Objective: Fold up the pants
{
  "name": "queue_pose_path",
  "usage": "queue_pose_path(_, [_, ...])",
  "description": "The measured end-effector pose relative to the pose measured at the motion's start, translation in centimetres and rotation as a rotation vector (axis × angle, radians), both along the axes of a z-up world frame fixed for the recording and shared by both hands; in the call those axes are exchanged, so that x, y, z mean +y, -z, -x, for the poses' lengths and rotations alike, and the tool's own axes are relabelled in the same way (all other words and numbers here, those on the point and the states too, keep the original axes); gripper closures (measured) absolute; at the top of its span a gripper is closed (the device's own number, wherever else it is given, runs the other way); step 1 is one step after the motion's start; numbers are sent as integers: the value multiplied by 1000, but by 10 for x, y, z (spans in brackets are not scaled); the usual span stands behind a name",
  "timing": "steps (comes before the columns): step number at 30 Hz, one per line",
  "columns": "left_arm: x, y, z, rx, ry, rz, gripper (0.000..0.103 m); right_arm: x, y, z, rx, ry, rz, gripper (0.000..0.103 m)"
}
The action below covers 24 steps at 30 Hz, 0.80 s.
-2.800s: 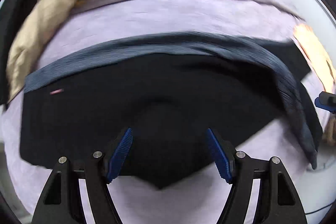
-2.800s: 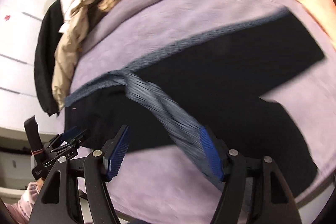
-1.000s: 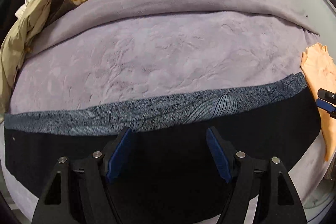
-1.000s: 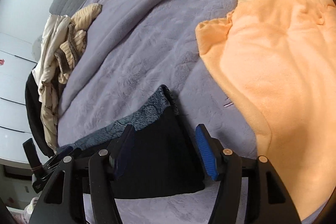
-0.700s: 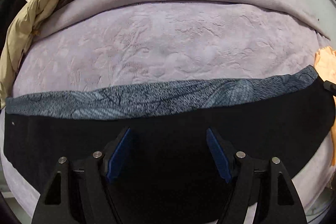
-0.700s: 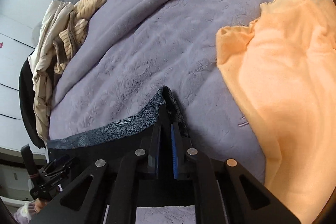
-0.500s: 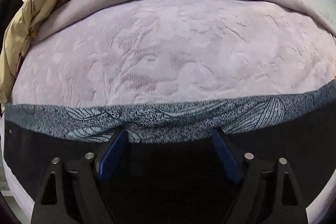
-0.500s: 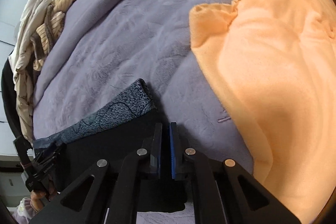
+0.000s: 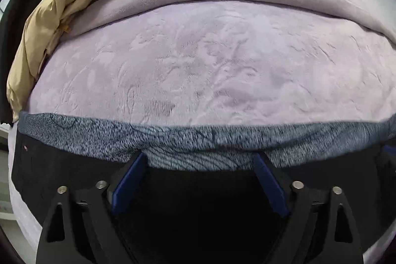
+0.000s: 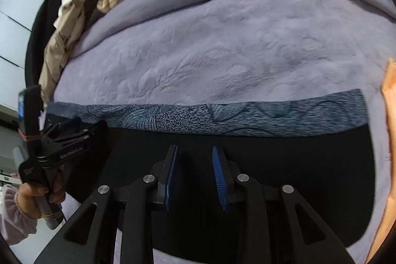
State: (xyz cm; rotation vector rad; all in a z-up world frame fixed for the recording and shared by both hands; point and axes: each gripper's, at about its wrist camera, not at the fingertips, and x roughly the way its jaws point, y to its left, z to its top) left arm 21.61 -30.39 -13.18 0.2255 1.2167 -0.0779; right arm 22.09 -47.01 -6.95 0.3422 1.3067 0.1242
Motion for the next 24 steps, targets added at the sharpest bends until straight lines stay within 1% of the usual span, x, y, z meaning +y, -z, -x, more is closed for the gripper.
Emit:
queue_pose_path(1, [1, 1, -6, -11, 0, -2, 12, 0, 7, -6, -8, 12, 21, 74])
queue_pose_path(4, [1, 6, -24, -12, -7, 4, 12, -8, 12, -23, -11, 72, 6, 76])
queue_pose_path(6, [5, 4, -38, 6, -31, 18, 12, -17, 6, -29, -15, 127, 38, 76])
queue_pose_path(7, [9, -2, -41, 9, -45, 23, 12, -22, 2, -28, -16, 160, 52, 72])
queue_pose_path(9, [17, -15, -41, -7, -54, 24, 12, -36, -11, -18, -27, 219, 9, 72])
queue_pose_path(10, [24, -20, -49, -10, -52, 24, 12, -43, -18, -9, -35, 243, -22, 71])
queue_pose_path(11, [28, -26, -46, -13, -48, 21, 12, -52, -25, 5, -42, 265, -44, 67])
queue_pose_path(12, [36, -34, -39, -22, -43, 4, 12, -59, -33, 21, -50, 292, -59, 64])
queue_pose_path(14, [49, -41, -24, -31, -43, -23, 12, -77, -45, 63, -67, 362, -89, 54])
queue_pose_path(16, [70, -45, -8, -29, -66, -48, 12, -100, -48, 103, -65, 444, -130, 54])
queue_pose_path(17, [82, -45, 3, -27, -83, -54, 12, -109, -46, 126, -55, 501, -164, 54])
queue_pose_path(20, [120, -41, 24, -22, -160, -60, 12, -126, -30, 165, -25, 619, -257, 54])
queue_pose_path(22, [138, -29, 29, 16, -216, -45, 12, -139, -16, 174, -22, 670, -315, 54])
queue_pose_path(24, [147, -11, 33, 59, -251, -49, 12, -149, -4, 178, -42, 722, -418, 54])
